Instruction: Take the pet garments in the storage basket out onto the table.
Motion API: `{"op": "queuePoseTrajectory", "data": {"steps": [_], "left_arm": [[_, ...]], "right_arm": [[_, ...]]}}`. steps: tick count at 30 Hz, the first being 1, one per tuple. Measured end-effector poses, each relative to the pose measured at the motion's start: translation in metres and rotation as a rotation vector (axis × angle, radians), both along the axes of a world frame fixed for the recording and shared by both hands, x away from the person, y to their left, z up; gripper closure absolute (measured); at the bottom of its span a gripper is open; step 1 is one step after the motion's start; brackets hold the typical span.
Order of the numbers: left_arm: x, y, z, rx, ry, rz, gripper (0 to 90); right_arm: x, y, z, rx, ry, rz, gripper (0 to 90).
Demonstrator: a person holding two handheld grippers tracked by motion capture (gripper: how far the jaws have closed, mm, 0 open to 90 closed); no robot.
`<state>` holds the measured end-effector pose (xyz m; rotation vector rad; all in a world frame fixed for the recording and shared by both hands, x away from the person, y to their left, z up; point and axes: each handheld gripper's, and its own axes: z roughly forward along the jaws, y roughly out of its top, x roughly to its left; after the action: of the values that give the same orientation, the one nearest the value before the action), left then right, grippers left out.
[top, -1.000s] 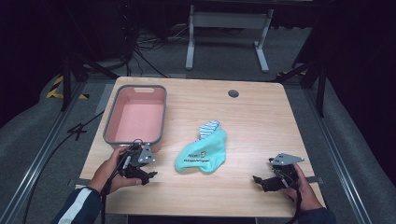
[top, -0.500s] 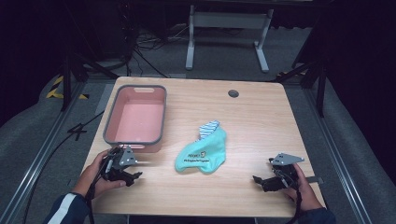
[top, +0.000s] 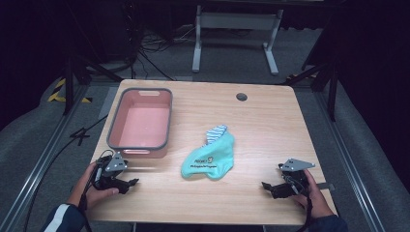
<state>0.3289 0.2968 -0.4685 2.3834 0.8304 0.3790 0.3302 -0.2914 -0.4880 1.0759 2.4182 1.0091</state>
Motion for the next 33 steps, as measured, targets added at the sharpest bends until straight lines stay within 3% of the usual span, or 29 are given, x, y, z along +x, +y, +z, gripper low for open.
{"op": "queuePoseTrajectory", "data": {"steps": [5,10,33], "left_arm": [[-0.002,0.017,-0.008,-0.096,0.036,0.016,20.4],[-0.007,0.024,-0.014,-0.140,0.000,0.057,14.9],[-0.009,0.022,-0.014,-0.132,-0.011,0.084,13.8]], "right_arm": [[0.000,0.000,0.000,0.000,0.000,0.000,0.6],[0.000,0.000,0.000,0.000,0.000,0.000,0.6],[0.000,0.000,0.000,0.000,0.000,-0.001,0.6]]}}
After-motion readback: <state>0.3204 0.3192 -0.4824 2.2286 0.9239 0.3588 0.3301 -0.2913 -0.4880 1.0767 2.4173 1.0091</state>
